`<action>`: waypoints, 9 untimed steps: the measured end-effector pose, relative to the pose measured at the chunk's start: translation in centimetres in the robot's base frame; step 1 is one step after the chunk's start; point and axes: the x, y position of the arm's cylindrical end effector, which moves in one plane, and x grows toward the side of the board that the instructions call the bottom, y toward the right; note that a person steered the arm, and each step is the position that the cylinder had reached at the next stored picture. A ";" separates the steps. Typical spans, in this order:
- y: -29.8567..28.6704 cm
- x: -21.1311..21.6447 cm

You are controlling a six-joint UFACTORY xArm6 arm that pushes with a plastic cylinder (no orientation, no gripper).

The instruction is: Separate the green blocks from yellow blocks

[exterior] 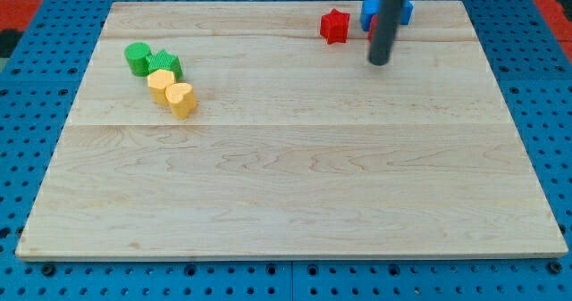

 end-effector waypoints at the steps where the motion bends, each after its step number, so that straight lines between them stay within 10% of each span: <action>1: -6.1 -2.4; 4: -30.0 -4.6; 9: -27.4 6.0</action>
